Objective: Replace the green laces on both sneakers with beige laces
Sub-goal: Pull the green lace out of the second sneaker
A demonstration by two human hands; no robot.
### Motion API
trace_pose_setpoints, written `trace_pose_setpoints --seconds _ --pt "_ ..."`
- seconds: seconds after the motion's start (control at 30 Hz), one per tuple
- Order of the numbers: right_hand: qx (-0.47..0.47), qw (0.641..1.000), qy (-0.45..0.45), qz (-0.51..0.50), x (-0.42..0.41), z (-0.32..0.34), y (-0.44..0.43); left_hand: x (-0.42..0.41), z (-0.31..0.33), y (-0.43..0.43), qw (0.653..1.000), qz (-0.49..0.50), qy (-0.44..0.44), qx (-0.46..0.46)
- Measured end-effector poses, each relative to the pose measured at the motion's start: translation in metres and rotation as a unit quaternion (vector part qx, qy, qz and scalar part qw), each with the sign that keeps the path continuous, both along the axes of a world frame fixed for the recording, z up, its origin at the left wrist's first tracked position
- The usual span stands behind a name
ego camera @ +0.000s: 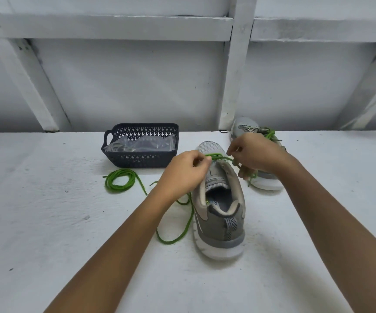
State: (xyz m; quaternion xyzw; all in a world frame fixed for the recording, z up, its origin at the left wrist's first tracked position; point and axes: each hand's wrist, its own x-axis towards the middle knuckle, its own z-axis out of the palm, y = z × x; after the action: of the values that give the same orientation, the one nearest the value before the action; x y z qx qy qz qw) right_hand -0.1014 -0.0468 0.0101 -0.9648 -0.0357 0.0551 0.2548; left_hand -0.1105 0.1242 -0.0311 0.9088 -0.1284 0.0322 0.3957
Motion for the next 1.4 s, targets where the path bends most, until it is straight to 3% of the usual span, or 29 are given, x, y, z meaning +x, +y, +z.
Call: trace_pose_setpoints --seconds 0.2,0.63,0.77,0.9,1.1,1.27,1.4 --pt "-0.11 0.993 -0.051 -0.008 0.039 -0.029 0.007 -0.019 -0.024 -0.005 0.999 0.031 -0.006 0.042" --pt "-0.138 0.98 -0.142 0.035 0.052 -0.041 0.013 -0.021 -0.028 -0.009 0.999 0.035 0.033 -0.019" --pt "-0.082 0.988 -0.128 -0.004 0.055 -0.04 0.014 -0.02 -0.031 -0.008 0.998 0.043 0.039 -0.028" --pt "-0.026 0.999 -0.037 -0.01 0.055 -0.032 0.001 -0.021 -0.031 -0.009 0.998 0.039 0.038 -0.038" --pt "-0.023 0.993 -0.106 -0.037 0.054 -0.039 0.003 -0.022 -0.031 -0.008 0.998 0.043 0.029 -0.039" --pt "0.183 0.967 -0.121 -0.129 0.061 -0.028 0.003 -0.024 -0.031 -0.008 0.998 0.061 0.006 -0.025" --pt "0.131 0.985 -0.02 -0.112 0.049 -0.031 0.003 -0.023 -0.03 -0.009 0.998 0.065 0.007 -0.012"
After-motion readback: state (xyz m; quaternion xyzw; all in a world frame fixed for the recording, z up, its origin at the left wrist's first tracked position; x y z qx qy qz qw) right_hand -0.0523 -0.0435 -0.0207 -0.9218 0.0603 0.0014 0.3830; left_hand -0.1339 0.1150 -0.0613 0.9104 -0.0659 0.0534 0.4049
